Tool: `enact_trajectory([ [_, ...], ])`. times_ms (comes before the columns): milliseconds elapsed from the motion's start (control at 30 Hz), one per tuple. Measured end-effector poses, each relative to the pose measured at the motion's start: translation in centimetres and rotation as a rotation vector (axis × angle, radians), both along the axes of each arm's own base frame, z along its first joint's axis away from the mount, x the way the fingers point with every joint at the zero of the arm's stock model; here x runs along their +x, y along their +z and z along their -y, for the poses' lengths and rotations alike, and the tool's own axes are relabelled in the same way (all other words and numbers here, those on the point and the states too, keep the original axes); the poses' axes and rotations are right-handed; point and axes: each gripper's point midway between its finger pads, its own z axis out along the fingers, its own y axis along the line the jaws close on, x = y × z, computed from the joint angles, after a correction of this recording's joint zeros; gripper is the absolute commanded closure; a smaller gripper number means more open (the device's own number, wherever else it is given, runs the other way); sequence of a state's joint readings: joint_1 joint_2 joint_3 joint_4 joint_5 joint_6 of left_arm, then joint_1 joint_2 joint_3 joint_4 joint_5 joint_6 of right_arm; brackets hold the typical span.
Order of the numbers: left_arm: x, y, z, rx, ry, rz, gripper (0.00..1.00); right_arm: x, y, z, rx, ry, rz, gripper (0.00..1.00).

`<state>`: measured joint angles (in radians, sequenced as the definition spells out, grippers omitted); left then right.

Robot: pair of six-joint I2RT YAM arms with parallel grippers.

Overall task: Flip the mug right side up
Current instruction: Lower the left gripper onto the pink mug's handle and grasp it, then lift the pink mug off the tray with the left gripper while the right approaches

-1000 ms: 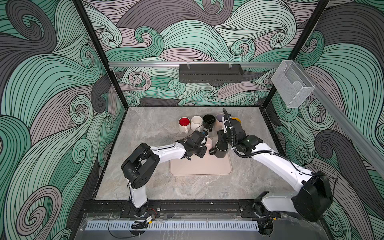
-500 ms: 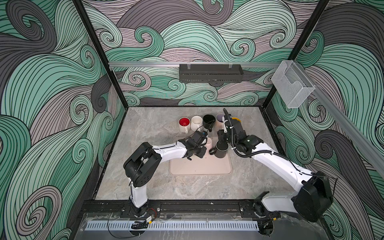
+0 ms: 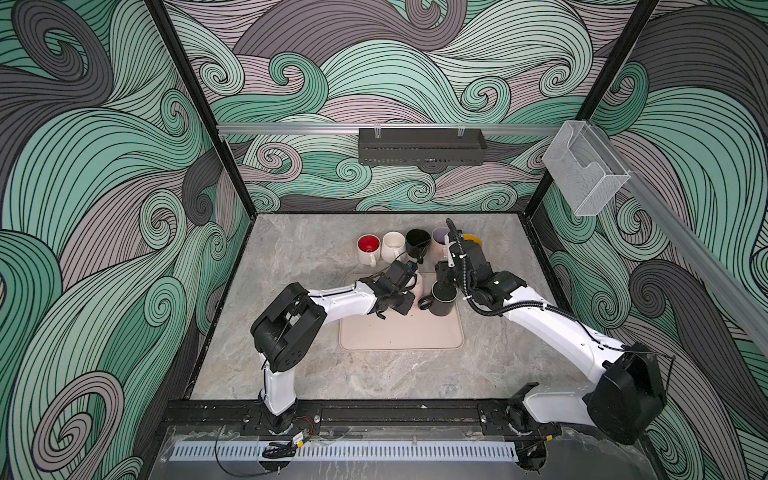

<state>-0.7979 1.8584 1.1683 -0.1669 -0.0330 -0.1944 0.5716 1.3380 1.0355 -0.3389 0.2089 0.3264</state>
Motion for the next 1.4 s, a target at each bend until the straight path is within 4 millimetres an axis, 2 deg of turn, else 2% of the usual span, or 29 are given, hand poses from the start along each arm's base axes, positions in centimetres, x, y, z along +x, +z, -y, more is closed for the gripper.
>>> enact_trajectory([
  [167, 0.0, 0.0, 0.0, 0.002, 0.0, 0.0, 1.0, 0.0, 0.0, 0.0, 0.003, -0.001, 0.0, 0.61],
  [533, -0.4, 0.3, -0.5, 0.011, -0.002, -0.002, 1.0, -0.2, 0.4, -0.3, 0.034, 0.004, -0.001, 0.61],
  [700, -1.3, 1.4, -1.5, 0.02, -0.006, 0.0, 1.0, -0.4, 1.4, -0.5, 0.065, 0.011, 0.019, 0.62],
  [900, -1.7, 5.1, -2.6, -0.014, 0.004, 0.073, 1.0, -0.7, 1.6, -0.7, 0.096, 0.016, 0.024, 0.62],
  [1100, -2.8, 10.3, -4.7, -0.087, 0.038, 0.187, 1.0, -1.1, 1.5, -0.8, 0.146, 0.018, 0.028, 0.62],
  [1233, -3.9, 14.8, -6.3, -0.226, 0.056, 0.256, 1.0, -1.4, 1.5, -1.2, 0.2, 0.026, 0.035, 0.62],
  [1400, -4.3, 20.3, -9.0, -0.52, 0.116, 0.293, 1.0, -2.2, 0.8, -1.8, 0.297, 0.039, 0.049, 0.63],
])
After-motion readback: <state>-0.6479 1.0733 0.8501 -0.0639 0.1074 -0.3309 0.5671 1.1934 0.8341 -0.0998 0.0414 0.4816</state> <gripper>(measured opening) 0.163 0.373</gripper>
